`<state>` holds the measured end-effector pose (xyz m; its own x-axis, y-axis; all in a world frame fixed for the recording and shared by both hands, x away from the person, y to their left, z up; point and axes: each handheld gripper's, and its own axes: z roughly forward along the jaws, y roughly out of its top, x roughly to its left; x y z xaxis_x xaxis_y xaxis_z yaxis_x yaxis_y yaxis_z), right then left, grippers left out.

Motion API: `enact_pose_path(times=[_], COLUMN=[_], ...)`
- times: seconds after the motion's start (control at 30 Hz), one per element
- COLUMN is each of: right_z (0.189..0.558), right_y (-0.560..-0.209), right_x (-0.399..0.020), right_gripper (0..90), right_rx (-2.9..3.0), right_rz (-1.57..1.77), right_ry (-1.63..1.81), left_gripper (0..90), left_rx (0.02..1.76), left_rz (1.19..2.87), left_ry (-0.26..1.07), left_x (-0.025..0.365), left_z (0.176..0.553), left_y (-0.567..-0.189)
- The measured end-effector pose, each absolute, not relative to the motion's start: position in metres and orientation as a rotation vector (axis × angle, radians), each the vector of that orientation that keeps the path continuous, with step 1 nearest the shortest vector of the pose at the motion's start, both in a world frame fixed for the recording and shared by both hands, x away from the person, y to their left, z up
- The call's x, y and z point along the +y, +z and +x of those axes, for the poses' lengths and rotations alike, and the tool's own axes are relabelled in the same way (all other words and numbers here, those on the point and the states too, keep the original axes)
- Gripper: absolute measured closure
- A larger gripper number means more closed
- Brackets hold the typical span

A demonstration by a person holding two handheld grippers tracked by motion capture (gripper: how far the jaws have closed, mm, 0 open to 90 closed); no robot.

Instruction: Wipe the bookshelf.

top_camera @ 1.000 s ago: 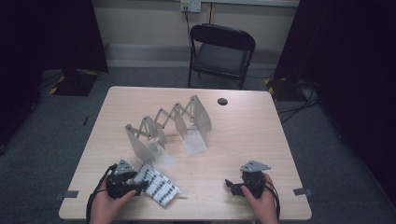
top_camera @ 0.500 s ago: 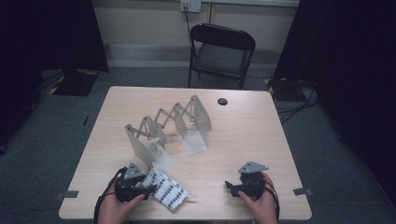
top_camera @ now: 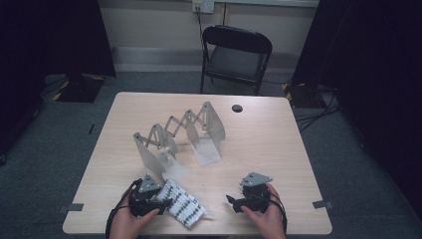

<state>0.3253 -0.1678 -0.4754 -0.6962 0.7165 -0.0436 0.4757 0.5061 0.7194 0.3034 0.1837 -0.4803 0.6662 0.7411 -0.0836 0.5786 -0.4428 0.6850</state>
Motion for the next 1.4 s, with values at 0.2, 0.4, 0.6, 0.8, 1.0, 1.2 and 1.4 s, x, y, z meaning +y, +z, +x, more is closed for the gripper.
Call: enact_pose_path(times=[0.2, 0.4, 0.6, 0.8, 1.0, 1.2, 1.4], right_z=[0.331, 0.333, 0.335, 0.333, 0.332, 0.331, 0.332], right_y=[-0.475, -0.474, -0.464, -0.467, -0.468, -0.480, -0.488], right_x=[-0.147, -0.128, -0.108, -0.085, -0.068, -0.056, -0.054], right_gripper=[16.0, 16.0, 16.0, 15.9, 15.9, 16.7, 17.7], right_rx=[2.451, 2.498, 2.520, 2.554, 2.576, 2.616, 2.618], right_rz=[0.979, 0.932, 0.872, 0.845, 0.801, 0.801, 0.786], right_ry=[1.057, 1.055, 1.086, 1.111, 1.140, 1.100, 1.041], left_gripper=[41.4, 41.4, 41.6, 41.9, 41.9, 41.4, 33.8], left_rx=[1.008, 0.996, 0.999, 0.994, 0.988, 0.987, 0.998], left_rz=[2.181, 2.191, 2.186, 2.198, 2.203, 2.198, 2.191], left_ry=[0.284, 0.292, 0.286, 0.284, 0.286, 0.275, 0.297], left_x=[0.182, 0.181, 0.180, 0.180, 0.180, 0.180, 0.186], left_z=[0.304, 0.304, 0.304, 0.304, 0.304, 0.305, 0.306], left_y=[-0.480, -0.480, -0.480, -0.480, -0.480, -0.481, -0.481])
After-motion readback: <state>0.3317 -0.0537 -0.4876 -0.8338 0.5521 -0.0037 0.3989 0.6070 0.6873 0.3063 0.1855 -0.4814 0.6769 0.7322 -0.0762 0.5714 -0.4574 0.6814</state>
